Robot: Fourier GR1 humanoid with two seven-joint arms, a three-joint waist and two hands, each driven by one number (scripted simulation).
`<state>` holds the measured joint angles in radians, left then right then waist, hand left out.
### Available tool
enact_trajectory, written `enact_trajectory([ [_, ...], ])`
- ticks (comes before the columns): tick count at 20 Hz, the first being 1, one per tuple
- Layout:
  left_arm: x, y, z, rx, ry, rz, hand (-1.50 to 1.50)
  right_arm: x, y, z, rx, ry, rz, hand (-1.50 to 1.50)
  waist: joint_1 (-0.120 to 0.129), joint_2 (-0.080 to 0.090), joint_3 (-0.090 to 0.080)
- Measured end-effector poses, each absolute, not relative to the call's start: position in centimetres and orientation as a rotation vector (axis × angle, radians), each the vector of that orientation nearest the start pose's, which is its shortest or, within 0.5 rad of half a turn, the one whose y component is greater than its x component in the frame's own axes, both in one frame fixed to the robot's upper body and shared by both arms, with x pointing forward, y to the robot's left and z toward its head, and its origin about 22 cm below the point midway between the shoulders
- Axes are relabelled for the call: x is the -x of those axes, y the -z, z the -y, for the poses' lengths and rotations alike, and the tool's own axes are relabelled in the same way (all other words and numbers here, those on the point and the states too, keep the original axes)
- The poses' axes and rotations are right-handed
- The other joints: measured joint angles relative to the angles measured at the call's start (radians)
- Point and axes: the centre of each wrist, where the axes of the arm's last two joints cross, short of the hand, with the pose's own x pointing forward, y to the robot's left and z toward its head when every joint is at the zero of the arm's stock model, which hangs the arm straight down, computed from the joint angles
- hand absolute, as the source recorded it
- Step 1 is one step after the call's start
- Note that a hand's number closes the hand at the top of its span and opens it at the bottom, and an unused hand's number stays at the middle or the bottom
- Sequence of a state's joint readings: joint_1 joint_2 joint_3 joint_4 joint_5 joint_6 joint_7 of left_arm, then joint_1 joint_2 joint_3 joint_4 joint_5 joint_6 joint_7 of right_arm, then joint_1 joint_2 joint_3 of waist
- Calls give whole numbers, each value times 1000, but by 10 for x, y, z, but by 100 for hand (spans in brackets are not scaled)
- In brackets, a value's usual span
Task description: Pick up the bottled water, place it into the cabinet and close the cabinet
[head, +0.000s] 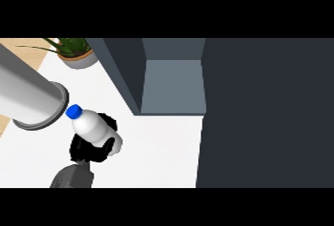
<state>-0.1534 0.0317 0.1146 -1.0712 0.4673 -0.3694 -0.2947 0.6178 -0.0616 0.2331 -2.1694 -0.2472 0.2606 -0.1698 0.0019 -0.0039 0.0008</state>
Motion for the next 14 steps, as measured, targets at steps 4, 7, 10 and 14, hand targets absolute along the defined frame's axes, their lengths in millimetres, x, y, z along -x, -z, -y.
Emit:
enact_trajectory([
  [4, -272, 51, -219, 531, -269, 1600, 150, -100, -53, 219, -404, 42, 1782, -150, -3, 0, 0],
  [7, -286, 31, -196, 512, -242, 1616, 150, -106, -48, 216, -415, 39, 1781, -150, -6, 2, 0],
  [10, -298, 13, -177, 492, -214, 1636, 150, -104, -45, 222, -417, 37, 1780, -150, -9, 2, 0],
  [14, -313, -11, -146, 461, -181, 1649, 150, -109, -43, 217, -424, 33, 1779, -150, -12, 3, -1],
])
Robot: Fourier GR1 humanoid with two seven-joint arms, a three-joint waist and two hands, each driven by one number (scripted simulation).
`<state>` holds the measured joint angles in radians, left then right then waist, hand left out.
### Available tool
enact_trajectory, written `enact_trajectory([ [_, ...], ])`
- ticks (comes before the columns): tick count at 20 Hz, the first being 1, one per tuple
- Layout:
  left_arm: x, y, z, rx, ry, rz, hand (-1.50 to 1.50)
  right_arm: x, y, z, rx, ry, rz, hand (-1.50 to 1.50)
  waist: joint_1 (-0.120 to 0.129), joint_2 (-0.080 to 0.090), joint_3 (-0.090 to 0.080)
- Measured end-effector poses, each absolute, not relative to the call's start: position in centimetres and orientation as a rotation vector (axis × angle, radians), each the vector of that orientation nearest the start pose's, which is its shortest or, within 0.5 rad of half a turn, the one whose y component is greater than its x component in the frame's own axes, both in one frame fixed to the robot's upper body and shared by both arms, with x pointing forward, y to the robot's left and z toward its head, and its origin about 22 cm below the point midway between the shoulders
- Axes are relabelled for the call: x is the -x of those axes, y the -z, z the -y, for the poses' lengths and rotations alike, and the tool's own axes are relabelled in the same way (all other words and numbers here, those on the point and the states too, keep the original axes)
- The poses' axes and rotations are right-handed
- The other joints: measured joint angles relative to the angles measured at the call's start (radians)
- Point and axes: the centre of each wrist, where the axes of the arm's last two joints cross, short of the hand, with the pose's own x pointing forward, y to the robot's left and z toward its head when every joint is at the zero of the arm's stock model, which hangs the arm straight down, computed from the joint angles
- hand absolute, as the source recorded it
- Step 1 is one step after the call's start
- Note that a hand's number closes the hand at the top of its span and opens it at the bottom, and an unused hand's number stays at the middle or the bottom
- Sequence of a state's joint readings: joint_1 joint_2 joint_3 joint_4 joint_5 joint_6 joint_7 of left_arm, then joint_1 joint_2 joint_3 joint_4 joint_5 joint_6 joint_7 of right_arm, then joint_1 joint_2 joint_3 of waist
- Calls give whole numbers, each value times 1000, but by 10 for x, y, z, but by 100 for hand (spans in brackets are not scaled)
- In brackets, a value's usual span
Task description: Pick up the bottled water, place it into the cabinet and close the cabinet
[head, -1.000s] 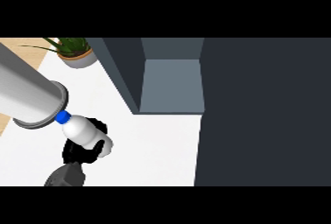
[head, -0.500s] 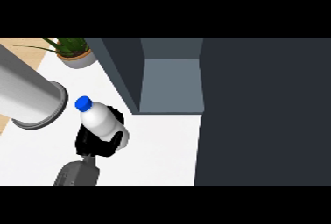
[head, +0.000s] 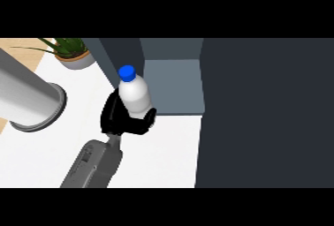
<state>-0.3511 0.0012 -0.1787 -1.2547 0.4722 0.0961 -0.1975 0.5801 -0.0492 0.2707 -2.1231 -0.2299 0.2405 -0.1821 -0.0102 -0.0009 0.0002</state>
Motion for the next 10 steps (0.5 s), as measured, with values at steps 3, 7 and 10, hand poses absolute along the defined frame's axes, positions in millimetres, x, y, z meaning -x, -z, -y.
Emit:
enact_trajectory([
  [3, -319, -19, -136, 424, -179, 1638, 150, -106, -44, 216, -419, 36, 1782, -150, 1, 0, -2],
  [7, -324, -21, -125, 313, -154, 1660, 150, -106, -44, 215, -423, 39, 1779, -150, 3, -2, -3],
  [10, -325, -20, -120, 225, -144, 1670, 150, -106, -46, 212, -432, 37, 1777, -150, 2, -5, -2],
])
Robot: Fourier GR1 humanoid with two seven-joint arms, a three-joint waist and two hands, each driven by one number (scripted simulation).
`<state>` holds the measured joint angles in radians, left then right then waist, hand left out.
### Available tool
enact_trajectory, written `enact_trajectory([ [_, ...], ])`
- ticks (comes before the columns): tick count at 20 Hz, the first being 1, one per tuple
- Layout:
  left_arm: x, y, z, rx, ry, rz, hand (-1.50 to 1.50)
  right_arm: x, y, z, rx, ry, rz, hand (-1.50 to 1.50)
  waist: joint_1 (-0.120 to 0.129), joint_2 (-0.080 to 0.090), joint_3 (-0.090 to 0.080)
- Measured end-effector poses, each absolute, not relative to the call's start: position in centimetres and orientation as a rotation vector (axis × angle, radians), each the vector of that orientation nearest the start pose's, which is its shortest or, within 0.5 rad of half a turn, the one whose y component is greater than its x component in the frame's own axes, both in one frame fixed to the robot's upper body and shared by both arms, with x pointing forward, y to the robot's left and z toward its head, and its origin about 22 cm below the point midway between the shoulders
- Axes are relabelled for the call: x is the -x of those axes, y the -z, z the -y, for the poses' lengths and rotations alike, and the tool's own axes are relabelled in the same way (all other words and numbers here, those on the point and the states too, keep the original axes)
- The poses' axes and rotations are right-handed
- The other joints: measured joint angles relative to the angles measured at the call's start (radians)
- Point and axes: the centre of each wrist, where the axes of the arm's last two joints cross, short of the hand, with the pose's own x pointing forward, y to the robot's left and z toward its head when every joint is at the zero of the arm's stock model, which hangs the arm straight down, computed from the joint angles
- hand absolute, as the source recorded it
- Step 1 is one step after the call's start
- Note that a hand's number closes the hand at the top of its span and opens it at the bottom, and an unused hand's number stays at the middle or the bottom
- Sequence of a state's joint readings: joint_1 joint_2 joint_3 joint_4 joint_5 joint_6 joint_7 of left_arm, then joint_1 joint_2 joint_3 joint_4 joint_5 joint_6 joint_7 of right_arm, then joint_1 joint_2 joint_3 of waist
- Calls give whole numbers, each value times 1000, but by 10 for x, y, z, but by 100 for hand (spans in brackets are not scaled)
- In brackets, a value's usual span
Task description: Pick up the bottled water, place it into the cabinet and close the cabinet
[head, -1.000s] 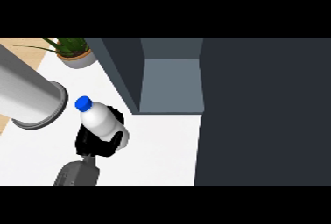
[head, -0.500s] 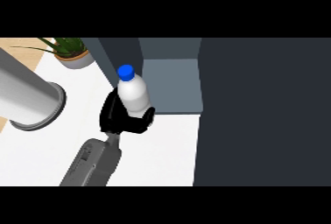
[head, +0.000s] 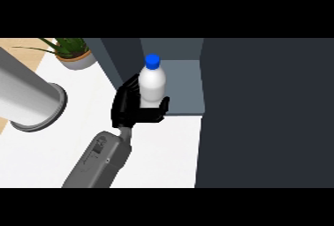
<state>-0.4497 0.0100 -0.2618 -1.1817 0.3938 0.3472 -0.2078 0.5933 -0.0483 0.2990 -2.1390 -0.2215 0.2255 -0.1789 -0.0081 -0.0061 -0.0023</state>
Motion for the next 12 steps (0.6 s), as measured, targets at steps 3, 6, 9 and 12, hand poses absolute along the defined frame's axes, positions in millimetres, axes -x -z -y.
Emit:
enact_trajectory([
  [3, -326, -20, -116, 143, -149, 1671, 150, -109, -44, 211, -436, 40, 1774, -150, -2, -1, 0],
  [6, -327, -20, -111, 59, -152, 1667, 150, -111, -44, 214, -438, 37, 1772, -150, -4, -3, 1],
  [9, -328, -20, -109, -19, -170, 1661, 150, -112, -45, 216, -450, 26, 1770, -150, -13, -3, 2],
  [12, -329, -19, -106, -93, -173, 1654, 150, -114, -45, 212, -468, 23, 1771, -150, -20, -5, 4],
])
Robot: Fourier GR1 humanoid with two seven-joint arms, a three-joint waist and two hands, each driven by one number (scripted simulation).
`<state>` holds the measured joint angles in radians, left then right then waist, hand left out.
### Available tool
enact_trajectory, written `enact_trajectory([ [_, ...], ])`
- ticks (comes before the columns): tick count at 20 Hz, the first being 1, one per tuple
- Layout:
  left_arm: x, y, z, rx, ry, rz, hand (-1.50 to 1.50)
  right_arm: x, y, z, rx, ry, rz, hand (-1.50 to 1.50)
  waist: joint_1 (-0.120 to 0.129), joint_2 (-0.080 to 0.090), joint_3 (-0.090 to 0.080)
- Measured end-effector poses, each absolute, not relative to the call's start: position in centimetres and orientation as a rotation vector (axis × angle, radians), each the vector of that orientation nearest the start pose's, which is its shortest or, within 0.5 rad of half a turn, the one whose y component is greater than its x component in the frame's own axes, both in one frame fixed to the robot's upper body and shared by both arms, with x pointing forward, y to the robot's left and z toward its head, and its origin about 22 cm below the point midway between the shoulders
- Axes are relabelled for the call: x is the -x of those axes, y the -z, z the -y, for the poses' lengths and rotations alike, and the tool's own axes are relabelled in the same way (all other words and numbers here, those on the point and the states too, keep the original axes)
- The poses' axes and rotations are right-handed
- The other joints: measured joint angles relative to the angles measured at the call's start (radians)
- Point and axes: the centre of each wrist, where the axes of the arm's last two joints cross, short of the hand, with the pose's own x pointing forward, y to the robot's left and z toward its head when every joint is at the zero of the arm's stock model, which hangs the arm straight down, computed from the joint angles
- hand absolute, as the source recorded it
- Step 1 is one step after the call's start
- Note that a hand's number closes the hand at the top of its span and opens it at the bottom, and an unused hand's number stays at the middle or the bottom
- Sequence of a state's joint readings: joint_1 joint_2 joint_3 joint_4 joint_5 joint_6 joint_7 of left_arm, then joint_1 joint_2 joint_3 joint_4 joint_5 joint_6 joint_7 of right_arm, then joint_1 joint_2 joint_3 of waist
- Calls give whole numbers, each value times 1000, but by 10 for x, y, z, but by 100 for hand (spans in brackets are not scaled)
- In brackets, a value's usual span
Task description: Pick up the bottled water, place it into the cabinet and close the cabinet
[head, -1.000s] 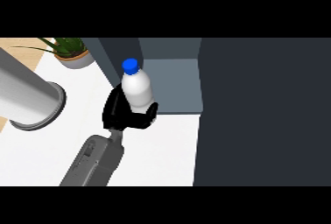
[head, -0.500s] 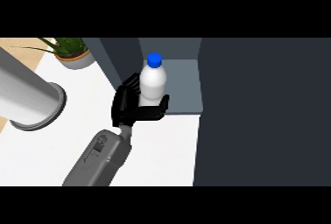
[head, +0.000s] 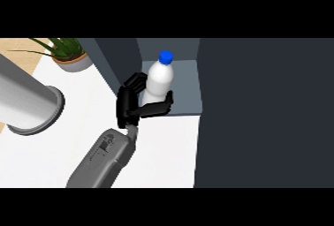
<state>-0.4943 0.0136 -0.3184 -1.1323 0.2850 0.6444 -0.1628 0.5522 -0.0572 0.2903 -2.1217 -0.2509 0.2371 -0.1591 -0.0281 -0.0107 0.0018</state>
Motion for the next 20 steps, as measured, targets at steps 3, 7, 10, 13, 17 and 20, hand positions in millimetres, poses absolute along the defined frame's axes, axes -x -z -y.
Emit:
enact_trajectory([
  [3, -330, -19, -104, -157, -175, 1641, 150, -117, -44, 213, -470, 19, 1777, -150, -6, 0, 1],
  [7, -332, -18, -107, -225, -148, 1641, 150, -118, -44, 212, -477, 16, 1773, -150, -19, 1, 3],
  [10, -344, -26, -106, -251, -113, 1659, 150, -119, -44, 211, -482, 3, 1771, -150, -32, 8, 2],
  [13, -377, -46, -105, -270, -34, 1695, 150, -119, -42, 210, -491, -3, 1767, -150, -44, 21, 0],
  [17, -402, -47, -106, -355, 53, 1715, 150, -119, -43, 210, -490, -7, 1765, -150, -54, 32, -2],
  [20, -415, -45, -111, -423, 102, 1714, 150, -118, -39, 213, -487, -4, 1764, -150, -53, 34, -2],
])
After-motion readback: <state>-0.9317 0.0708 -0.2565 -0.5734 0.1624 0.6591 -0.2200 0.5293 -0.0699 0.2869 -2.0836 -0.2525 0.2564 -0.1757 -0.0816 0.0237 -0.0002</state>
